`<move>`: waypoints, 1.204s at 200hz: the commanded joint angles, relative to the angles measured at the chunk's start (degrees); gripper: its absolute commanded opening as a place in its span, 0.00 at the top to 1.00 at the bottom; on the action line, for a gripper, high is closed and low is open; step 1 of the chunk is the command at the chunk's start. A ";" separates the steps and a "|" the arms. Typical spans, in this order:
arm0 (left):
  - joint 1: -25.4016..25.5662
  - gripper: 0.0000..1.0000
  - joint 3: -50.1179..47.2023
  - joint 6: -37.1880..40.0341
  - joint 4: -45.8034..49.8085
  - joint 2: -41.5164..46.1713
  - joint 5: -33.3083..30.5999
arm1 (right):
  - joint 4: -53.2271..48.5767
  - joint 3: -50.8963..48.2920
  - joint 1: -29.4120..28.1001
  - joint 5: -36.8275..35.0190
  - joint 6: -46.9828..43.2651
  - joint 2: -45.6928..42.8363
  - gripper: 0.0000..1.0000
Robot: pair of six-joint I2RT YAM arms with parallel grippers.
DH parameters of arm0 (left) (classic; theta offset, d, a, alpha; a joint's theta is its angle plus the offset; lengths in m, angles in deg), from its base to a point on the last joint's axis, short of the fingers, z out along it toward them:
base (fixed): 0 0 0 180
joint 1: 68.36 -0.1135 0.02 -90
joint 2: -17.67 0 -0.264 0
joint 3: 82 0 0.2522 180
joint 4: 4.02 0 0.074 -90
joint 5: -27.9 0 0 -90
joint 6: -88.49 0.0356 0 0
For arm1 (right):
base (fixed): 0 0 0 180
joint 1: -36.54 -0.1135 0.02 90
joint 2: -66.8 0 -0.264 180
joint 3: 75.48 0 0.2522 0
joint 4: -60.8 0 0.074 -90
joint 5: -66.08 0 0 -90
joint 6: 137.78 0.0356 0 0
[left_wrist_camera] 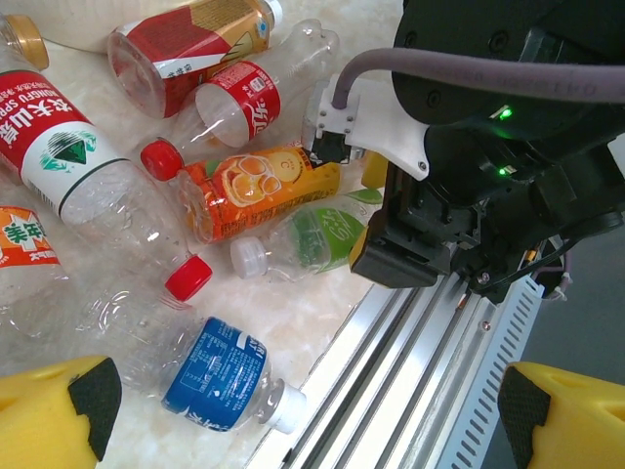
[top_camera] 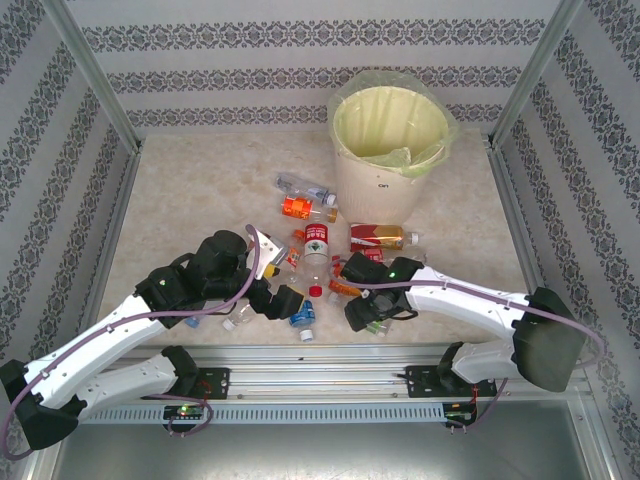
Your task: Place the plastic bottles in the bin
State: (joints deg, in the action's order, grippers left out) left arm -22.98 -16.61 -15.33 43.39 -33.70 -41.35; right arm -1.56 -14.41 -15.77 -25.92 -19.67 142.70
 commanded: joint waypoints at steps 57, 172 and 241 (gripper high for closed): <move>0.57 0.00 -0.84 -0.77 -2.31 1.33 -0.28 | -1.30 3.17 -3.18 -0.88 -1.63 7.22 0.22; 0.58 0.00 -2.11 -2.18 -5.38 2.31 -0.47 | 0.17 4.44 -4.29 -1.16 -2.99 9.14 0.36; 0.58 0.00 -2.27 -4.27 -10.05 2.85 -1.42 | -0.88 6.90 -2.83 0.66 -2.98 -0.26 0.46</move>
State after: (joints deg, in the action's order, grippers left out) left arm -22.98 -18.09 -17.56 38.14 -32.09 -41.72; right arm -1.40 -10.19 -19.47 -26.00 -22.44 146.70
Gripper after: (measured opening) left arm 0.998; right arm 0.548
